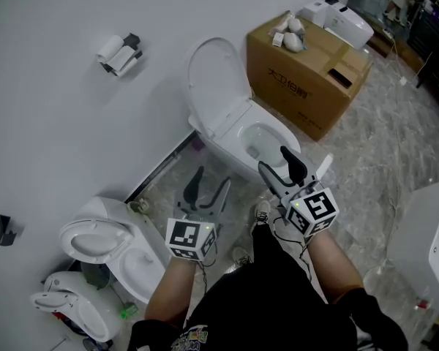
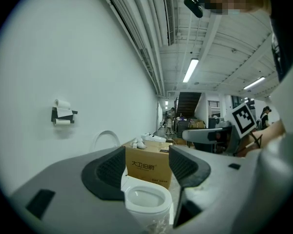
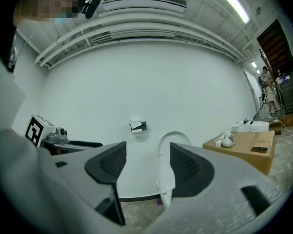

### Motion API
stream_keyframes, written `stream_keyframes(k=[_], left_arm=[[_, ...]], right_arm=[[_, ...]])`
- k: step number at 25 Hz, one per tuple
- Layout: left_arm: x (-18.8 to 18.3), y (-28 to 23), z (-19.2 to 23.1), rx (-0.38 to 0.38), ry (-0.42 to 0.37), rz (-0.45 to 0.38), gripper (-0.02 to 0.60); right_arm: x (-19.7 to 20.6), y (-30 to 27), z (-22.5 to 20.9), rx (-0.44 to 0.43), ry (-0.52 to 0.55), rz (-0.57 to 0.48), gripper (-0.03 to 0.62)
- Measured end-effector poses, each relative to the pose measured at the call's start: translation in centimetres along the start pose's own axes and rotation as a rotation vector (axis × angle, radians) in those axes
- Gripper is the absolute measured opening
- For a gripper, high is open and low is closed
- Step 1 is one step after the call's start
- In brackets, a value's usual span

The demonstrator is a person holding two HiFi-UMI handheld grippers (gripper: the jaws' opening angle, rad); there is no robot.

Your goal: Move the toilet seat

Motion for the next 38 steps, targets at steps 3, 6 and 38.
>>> stream_keyframes(k=[3,6,38], left_arm=[[-0.2,-2.2,1.5,-0.007,-0.005,0.005,0.255],[-0.6,-5.0,3.2,-0.018,-0.006,0.012,0.255],[-5.5,-34.2,10.1,0.183,-0.068,0.037,0.255]], right_arm=[[0.1,-2.5,-1.6,-0.009,-0.01,0.002,0.285],[-0.4,-5.5,-3.5,-0.019,-0.023,0.001,0.287],[-5.6,-20.9,-25.5,0.15,-0.079,-0.075,0.287]])
Point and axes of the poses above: the fingertips, and each gripper's own axes: y backward along the fingers, z to its left, x out of its underside, the point moved 1 cm from there along y, backward along the fingers, and after that the axes turned 10 degrees about x, right-handed, at the moved point
